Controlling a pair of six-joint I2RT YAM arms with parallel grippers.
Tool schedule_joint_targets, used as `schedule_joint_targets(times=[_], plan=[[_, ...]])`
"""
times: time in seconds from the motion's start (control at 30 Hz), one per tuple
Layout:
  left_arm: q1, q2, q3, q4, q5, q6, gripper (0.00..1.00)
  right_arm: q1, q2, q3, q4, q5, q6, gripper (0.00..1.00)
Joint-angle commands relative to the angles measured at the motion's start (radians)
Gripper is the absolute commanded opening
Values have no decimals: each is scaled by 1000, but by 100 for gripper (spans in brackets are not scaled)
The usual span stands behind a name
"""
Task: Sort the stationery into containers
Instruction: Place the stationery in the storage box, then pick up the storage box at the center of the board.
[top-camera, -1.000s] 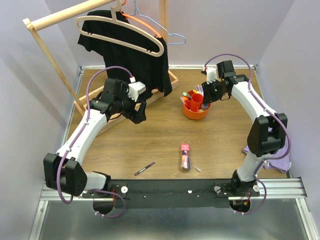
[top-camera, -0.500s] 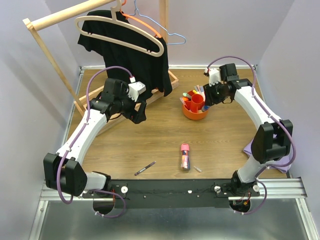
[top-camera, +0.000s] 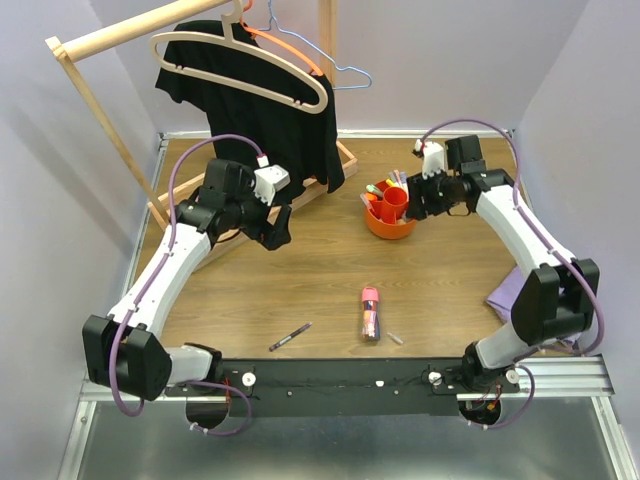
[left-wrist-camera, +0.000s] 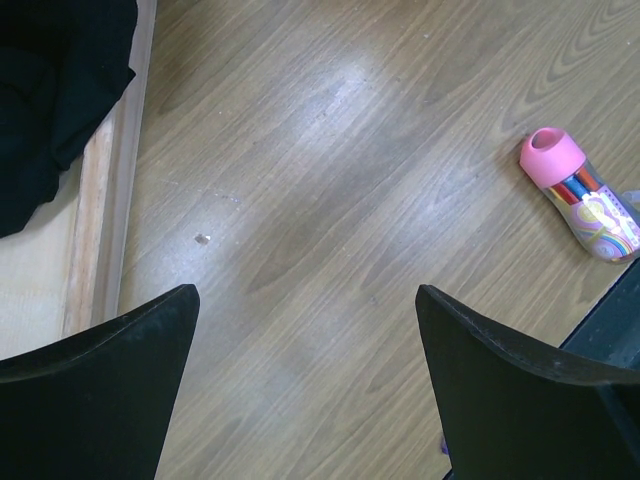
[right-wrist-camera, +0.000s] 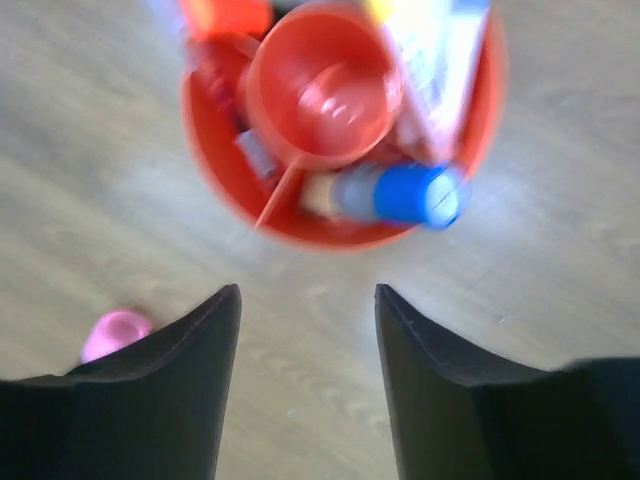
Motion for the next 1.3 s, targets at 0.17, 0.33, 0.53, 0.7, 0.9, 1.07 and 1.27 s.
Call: schedule_joint_targets(times=[0.17, 0.33, 0.53, 0.7, 0.9, 1.07, 1.27], plan=[[5, -64, -47, -25, -43, -9, 99, 129, -143, -299, -66, -216, 425, 100], [5, -76, -70, -13, -37, -20, 99, 239, -92, -288, -79, -207, 529, 100], [20, -111, -100, -22, -49, -17, 99, 336, 46, -198, -117, -56, 673, 100], [63, -142, -120, -22, -40, -25, 99, 370, 127, -153, -175, 76, 740, 100], [89, -161, -137, -7, -26, -37, 99, 425, 153, -159, -215, 138, 782, 98], [89, -156, -137, 0, -18, -37, 99, 451, 185, -166, -220, 135, 799, 95], [89, -151, -140, 17, -8, -48, 99, 458, 199, -218, -195, 106, 808, 90]])
